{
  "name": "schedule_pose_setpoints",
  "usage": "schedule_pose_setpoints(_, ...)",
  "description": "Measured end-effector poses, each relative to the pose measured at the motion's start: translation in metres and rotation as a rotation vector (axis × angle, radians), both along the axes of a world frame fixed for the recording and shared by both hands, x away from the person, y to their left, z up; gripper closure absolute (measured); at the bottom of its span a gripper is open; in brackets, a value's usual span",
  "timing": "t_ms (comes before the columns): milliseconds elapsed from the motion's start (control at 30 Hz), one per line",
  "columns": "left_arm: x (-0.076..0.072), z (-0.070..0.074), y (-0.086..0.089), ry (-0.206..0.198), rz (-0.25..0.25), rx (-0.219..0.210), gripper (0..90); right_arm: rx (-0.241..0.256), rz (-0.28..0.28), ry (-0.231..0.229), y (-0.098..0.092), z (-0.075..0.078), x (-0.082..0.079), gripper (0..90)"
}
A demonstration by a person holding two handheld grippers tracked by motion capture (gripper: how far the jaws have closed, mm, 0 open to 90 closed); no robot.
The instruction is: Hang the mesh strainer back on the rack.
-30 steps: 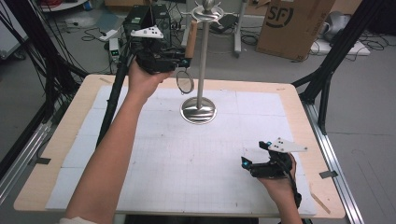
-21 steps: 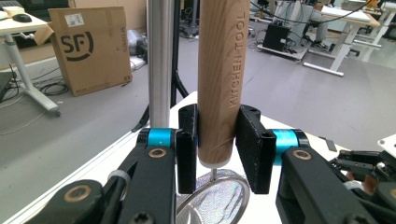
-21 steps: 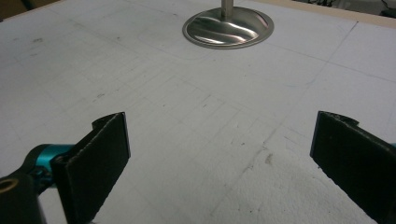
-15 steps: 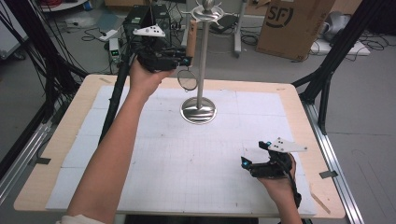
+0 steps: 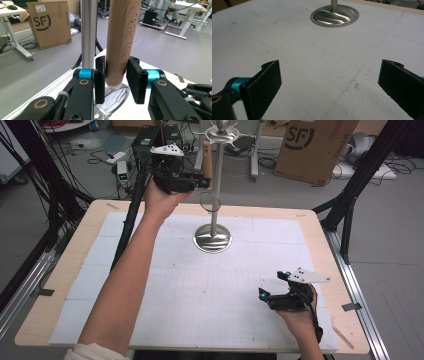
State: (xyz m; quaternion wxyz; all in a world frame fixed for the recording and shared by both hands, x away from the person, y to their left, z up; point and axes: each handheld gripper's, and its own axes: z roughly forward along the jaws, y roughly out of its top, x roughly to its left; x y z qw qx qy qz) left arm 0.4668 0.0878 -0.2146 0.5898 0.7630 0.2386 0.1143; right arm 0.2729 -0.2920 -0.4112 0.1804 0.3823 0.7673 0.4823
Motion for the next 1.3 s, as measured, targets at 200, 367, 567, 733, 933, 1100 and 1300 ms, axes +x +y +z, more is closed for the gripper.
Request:
schedule_pose_setpoints(200,0.001,0.001,0.007,0.009,0.012,-0.006,68.1,0.001,0.004,0.0,0.001,0.0,0.0,3.6)
schedule_pose_setpoints(367,0.001,0.003,0.009,0.01,0.015,-0.015,68.1,0.0,0.001,0.001,0.001,0.0,0.0,3.6)
schedule_pose_setpoints(567,0.001,0.003,0.011,0.01,0.022,-0.021,67.3,-0.003,0.006,-0.001,0.001,0.0,0.0,3.6)
schedule_pose_setpoints(733,0.0,0.005,0.014,0.005,0.035,-0.034,66.2,-0.002,0.006,-0.001,0.001,0.0,0.0,3.6)
schedule_pose_setpoints(933,-0.001,0.008,0.019,0.004,0.038,-0.048,63.0,-0.003,0.007,-0.003,0.001,0.0,0.0,3.6)
schedule_pose_setpoints(1100,-0.005,0.011,0.024,-0.007,0.041,-0.056,55.3,-0.002,0.005,0.0,0.002,0.0,0.0,3.6)
schedule_pose_setpoints(1300,-0.012,0.011,0.03,-0.011,0.056,-0.07,46.4,-0.006,0.009,-0.005,0.003,0.001,-0.001,3.6)
